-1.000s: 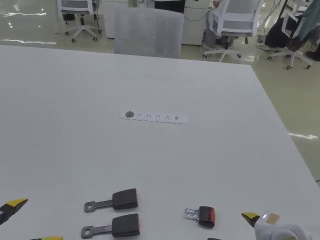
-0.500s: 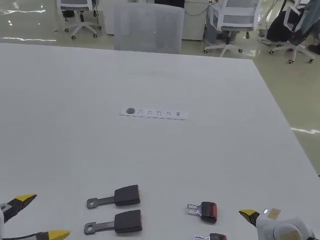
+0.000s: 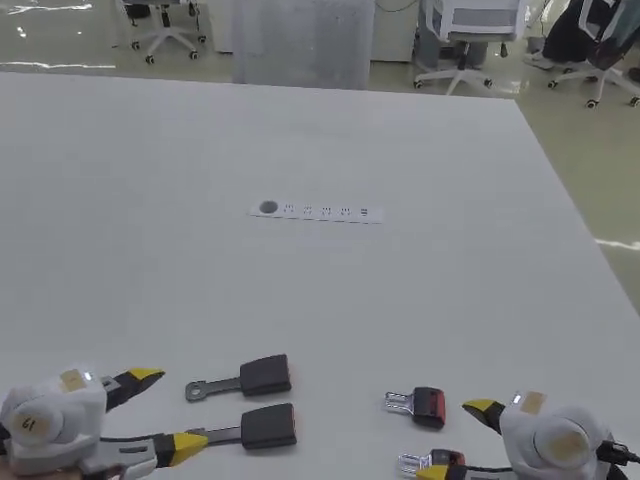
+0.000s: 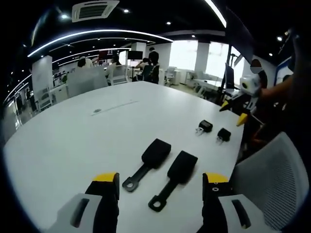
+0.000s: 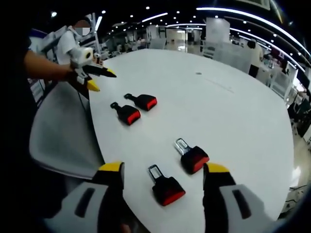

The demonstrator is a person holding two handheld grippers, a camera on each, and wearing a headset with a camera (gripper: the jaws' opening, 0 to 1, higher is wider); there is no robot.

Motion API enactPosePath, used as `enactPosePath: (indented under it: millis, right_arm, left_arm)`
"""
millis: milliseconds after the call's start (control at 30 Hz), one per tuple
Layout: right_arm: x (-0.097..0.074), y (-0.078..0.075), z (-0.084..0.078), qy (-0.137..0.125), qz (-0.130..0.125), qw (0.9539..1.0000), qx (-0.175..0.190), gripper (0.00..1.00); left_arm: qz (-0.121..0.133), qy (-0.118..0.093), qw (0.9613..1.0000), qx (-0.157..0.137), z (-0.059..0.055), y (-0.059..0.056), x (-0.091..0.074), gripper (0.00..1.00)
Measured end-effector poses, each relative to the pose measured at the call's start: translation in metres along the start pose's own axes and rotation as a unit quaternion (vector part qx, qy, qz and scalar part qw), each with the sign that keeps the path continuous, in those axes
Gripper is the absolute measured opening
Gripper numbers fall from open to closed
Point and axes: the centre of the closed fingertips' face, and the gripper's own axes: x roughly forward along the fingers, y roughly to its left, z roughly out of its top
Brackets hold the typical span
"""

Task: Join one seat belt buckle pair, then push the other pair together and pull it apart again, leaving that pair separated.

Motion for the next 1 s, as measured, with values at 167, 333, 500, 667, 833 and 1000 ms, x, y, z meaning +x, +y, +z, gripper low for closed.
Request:
enactPosePath:
  millis: [167,333,500,667,833,1000]
  right_arm:
    - [0.006,0.002,-0.005,0.008,0.006,0.9999,-0.008,0.64]
    - [0.01,0.003,-0.014,0.021,0.01,0.9997,-0.007,0.6]
    - [0.015,0.005,-0.025,0.035,0.016,0.9992,-0.011,0.57]
    - [0.018,0.007,-0.035,0.051,0.022,0.9983,-0.017,0.54]
    - [0.022,0.006,-0.045,0.064,0.03,0.9969,-0.035,0.5]
    - [0.027,0.002,-0.053,0.074,0.035,0.9956,-0.044,0.45]
  left_arm:
    - [-0.036,0.016,0.9992,0.01,-0.006,-0.01,0.018,0.69]
    - [-0.058,0.028,0.9977,0.023,-0.009,-0.02,0.036,0.65]
    - [-0.079,0.047,0.9936,0.065,-0.015,-0.029,0.049,0.6]
    - [-0.093,0.062,0.9906,0.079,-0.02,-0.033,0.063,0.53]
    - [-0.107,0.078,0.9849,0.112,-0.023,-0.039,0.073,0.51]
    - [-0.127,0.104,0.9743,0.154,-0.031,-0.044,0.083,0.43]
